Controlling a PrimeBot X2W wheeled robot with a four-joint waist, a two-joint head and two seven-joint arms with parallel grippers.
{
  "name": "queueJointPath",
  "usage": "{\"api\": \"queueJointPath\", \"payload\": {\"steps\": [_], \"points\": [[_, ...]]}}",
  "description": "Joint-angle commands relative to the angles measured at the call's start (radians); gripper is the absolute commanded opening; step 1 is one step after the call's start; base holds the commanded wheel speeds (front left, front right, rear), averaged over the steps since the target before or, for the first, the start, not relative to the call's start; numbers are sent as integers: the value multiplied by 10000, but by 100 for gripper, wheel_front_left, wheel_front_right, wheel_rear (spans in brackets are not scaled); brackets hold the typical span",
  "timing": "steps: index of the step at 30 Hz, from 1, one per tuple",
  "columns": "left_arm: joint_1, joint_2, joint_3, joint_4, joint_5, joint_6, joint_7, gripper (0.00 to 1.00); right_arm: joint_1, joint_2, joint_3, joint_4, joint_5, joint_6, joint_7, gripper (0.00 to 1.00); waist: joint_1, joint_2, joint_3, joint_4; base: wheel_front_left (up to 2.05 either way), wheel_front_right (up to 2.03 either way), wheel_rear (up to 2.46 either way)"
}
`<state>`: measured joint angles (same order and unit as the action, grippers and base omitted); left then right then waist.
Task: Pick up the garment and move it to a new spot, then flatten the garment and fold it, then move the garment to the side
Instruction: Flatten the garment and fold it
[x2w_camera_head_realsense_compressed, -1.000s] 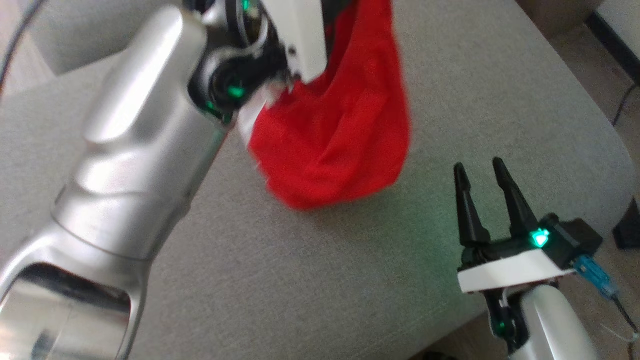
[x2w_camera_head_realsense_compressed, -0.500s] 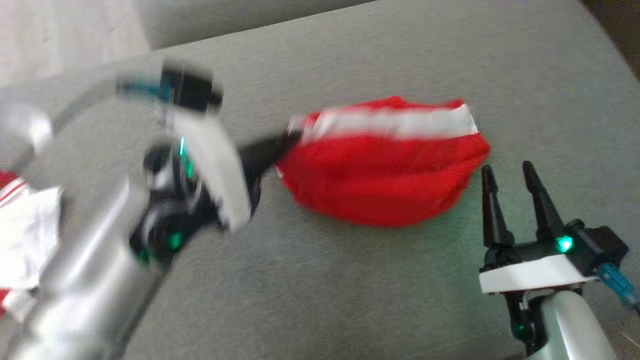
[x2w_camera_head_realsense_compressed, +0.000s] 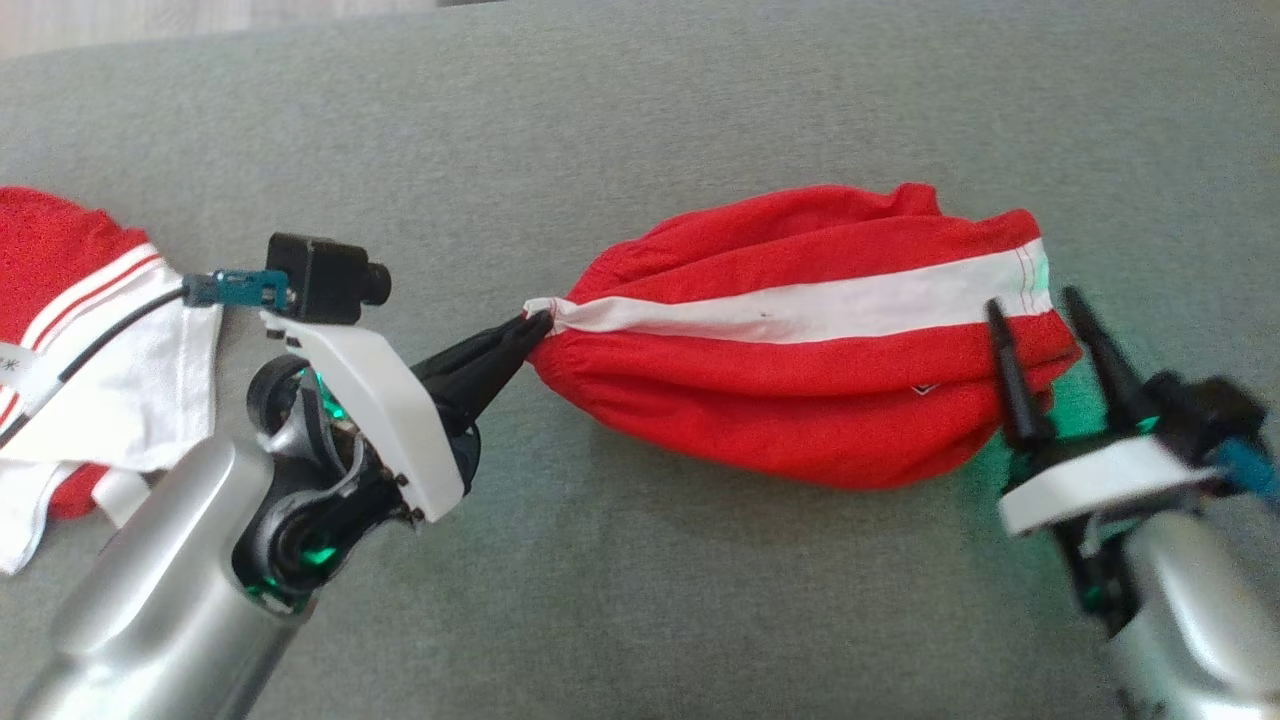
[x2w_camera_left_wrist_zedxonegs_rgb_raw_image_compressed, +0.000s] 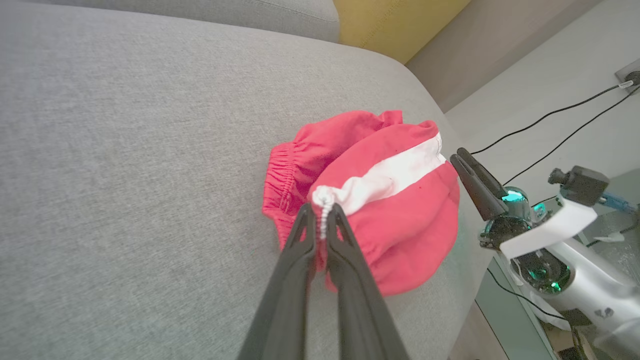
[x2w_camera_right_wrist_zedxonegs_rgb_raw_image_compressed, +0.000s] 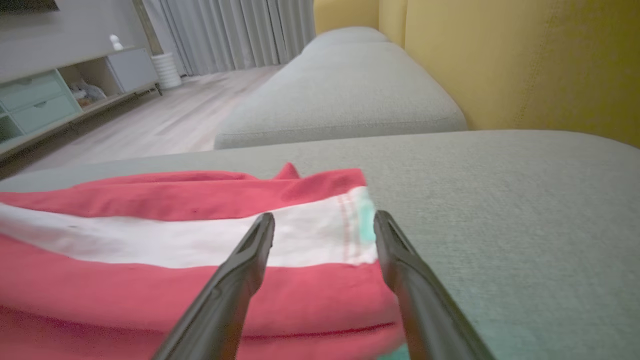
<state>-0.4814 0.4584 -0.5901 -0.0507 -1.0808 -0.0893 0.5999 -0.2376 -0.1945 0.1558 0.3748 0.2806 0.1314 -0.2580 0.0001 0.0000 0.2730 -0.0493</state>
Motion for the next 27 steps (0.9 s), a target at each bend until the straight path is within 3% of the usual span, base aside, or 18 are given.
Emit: {"api": "queueJointPath", "payload": {"steps": [1,8,13,14,15,17,22,27], "points": [[-369,359,497,-324,144,-76,-107,0,-624,-707,488,280,573,-7,153,100,-1,0,97,196,0,0,0],[-532,268,412,-187,227,-145,-227,0,-1600,-2391,2287,736,2885,-7,1000,100,-1,0,226,497,0,0,0],[-596,225,354,-122,211,-182,-244,0,-1900,-3110,3330,645,3960,-7,1348,100,-1,0,295,627,0,0,0],[-612,215,338,-105,211,-191,-250,0,-1977,-3250,3498,669,4090,-7,1321,89,-1,0,306,659,0,0,0],[-624,208,321,-85,212,-200,-257,0,-2053,-3365,3633,710,4176,-7,1243,49,-1,0,309,688,0,0,0],[-633,200,301,-39,220,-213,-289,0,-2165,-3507,3825,820,4364,-7,1045,0,-1,0,295,731,0,0,0],[-801,218,376,-17,405,-256,-608,0,-2505,-3771,4079,888,4549,-7,456,0,-1,0,241,685,0,0,0],[-1857,83,485,-187,1051,-348,-1395,0,-3432,-4018,3702,445,4828,-7,80,0,-1,0,427,354,0,0,0]]}}
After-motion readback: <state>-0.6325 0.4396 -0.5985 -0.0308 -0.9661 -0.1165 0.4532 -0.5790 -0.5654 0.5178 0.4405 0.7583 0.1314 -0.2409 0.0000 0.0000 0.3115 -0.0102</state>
